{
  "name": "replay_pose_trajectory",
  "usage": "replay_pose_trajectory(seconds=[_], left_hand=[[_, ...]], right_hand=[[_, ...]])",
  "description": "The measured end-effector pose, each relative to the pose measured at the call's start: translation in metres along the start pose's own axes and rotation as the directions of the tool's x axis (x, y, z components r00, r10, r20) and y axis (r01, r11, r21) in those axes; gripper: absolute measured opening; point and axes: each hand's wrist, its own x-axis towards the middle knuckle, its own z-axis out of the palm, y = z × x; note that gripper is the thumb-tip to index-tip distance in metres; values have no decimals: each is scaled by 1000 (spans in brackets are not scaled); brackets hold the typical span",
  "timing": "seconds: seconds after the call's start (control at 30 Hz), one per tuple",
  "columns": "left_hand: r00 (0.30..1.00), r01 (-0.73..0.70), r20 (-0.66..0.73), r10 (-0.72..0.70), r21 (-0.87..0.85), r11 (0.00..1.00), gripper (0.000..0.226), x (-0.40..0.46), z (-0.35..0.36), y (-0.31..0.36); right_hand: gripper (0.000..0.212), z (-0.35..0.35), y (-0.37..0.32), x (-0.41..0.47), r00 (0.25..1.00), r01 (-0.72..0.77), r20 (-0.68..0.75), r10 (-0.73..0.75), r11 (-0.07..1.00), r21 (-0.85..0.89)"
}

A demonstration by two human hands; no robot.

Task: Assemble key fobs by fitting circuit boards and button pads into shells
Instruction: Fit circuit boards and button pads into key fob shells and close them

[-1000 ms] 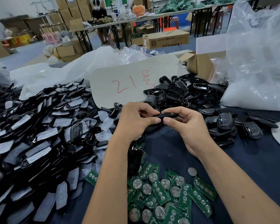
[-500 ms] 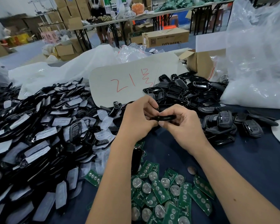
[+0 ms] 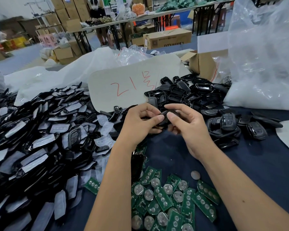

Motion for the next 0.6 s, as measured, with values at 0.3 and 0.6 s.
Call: replay_pose_trajectory(seconds=[0.3,0.6], left_hand=[[998,45,54,-42,-55,998,34,-4,-14,0],[999,-14,46,10,71,997,44,-5,-18,0]], right_hand=[[31,2,2,-1,998,9,62,-7,1000,-26],[31,4,7,0,997,-1,81,5,999,-50]])
